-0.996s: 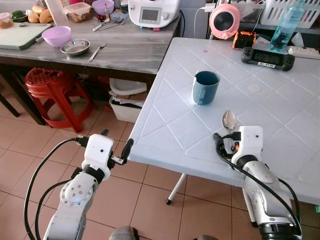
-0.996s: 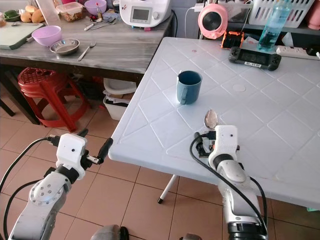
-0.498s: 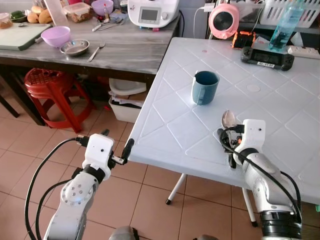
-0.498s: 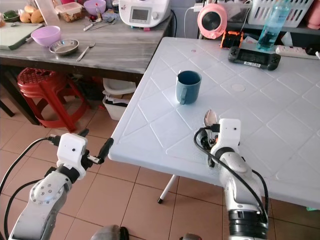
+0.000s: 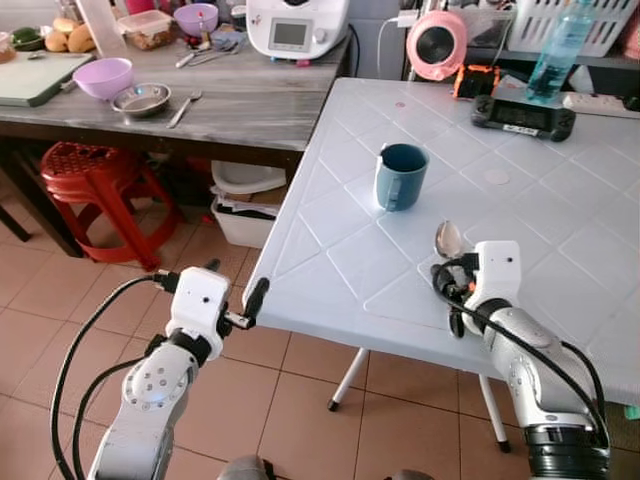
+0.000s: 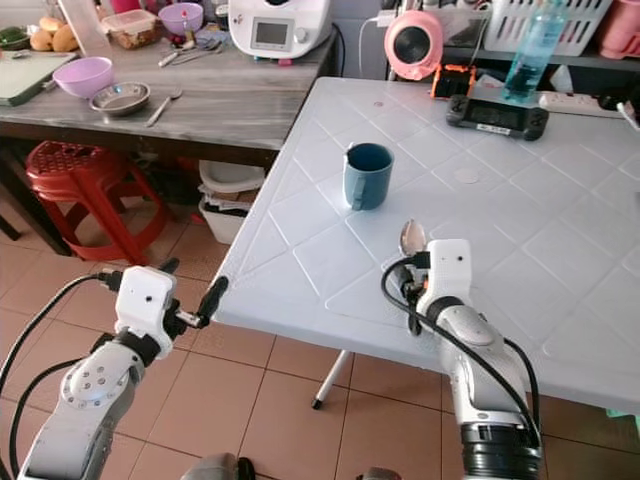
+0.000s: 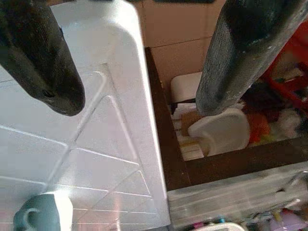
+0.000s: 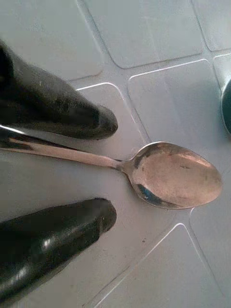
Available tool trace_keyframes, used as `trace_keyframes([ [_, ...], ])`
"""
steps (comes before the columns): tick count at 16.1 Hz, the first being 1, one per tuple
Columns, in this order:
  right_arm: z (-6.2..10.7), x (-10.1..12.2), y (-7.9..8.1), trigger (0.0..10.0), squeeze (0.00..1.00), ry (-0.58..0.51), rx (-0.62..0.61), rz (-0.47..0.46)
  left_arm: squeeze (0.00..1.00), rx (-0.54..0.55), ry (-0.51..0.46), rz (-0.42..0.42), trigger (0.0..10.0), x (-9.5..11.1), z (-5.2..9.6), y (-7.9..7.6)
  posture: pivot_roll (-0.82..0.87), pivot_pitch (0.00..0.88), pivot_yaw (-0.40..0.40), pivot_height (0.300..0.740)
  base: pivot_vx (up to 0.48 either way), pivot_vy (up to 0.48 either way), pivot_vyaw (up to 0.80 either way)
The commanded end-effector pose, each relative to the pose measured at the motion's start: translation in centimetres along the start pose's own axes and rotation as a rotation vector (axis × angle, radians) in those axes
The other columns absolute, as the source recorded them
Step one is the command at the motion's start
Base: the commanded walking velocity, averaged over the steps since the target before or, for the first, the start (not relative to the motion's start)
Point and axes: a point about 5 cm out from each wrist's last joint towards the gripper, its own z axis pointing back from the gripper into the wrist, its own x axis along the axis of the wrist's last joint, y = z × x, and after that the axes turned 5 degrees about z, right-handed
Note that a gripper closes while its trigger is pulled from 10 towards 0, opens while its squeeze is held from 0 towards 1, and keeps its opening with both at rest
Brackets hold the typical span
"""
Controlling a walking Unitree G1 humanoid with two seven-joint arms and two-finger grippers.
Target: Setting the table
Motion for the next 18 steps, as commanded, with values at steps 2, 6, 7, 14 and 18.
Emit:
trace_keyframes([
  [2,0.1,-2.4,1.1,0.2,0.00,0.121,0.061,-0.021,0.00,-0.073,-0.015,0.048,10.0,0.2,-0.1,-0.4,0.03,0.014,0.053,0.740,0.000,0.000,0.00],
  [6,0.2,-2.5,1.0,0.0,0.00,0.129,0.065,-0.012,0.00,-0.173,-0.029,0.101,10.0,0.5,0.0,-1.2,0.02,0.005,0.049,0.740,0.000,0.000,0.00],
  [7,0.2,-2.5,0.9,0.0,0.00,0.130,0.064,-0.012,0.00,-0.186,-0.028,0.105,10.0,0.5,0.0,-1.3,0.02,0.000,0.047,0.740,0.000,0.000,0.00],
  [14,0.2,-2.6,-0.3,0.0,0.00,0.143,-0.003,-0.037,0.00,-0.387,0.039,0.133,10.0,-0.2,0.1,-2.0,0.00,0.000,0.043,0.740,0.000,0.000,0.00],
  [18,0.0,-1.0,-0.2,0.0,0.00,0.043,-0.054,-0.145,0.00,-0.337,0.037,0.121,10.0,-0.2,-0.4,-1.8,0.00,0.000,0.036,0.740,0.000,0.000,0.00],
])
